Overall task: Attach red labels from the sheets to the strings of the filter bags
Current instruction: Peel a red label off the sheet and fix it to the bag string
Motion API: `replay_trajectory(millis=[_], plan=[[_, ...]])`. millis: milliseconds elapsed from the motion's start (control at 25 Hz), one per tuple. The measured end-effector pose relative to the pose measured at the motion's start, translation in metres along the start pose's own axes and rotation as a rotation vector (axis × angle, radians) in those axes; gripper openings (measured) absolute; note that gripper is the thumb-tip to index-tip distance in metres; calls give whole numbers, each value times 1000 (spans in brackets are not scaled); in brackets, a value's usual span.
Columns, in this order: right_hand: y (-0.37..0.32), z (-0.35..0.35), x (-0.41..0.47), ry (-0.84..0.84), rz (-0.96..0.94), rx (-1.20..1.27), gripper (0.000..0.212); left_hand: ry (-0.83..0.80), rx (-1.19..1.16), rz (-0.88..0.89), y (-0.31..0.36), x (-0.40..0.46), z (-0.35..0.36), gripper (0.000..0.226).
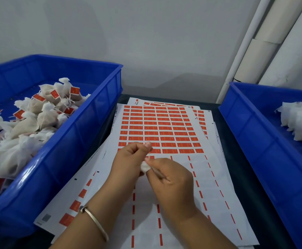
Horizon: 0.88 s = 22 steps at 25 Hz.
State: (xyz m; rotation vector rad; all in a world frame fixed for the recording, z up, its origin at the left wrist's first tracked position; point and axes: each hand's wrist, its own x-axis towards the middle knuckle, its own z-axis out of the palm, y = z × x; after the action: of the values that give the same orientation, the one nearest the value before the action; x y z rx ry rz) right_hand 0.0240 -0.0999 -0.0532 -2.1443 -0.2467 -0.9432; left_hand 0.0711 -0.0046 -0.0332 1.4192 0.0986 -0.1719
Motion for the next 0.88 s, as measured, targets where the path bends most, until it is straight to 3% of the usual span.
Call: replay_trajectory(millis=[200,360,560,640,720,880], plan=[[5,2,2,51,53,84,24,62,95,114,-2,-1,1,24],[9,0,5,-64,76,-18,30,147,151,73,-7,4,2,25],[8,-2,7,-139,88,-144,35,132,168,40,-8,3,1,26],[6,-3,7,-174,178,-118,41,76,86,-21,-5,2,0,24],[8,-3,8,-255,289,-64,42,-38,-136,-108,2,1,-4,15],[12,-5,16,-477,537,114,4,-167,-483,-241,6,1,-15,29]])
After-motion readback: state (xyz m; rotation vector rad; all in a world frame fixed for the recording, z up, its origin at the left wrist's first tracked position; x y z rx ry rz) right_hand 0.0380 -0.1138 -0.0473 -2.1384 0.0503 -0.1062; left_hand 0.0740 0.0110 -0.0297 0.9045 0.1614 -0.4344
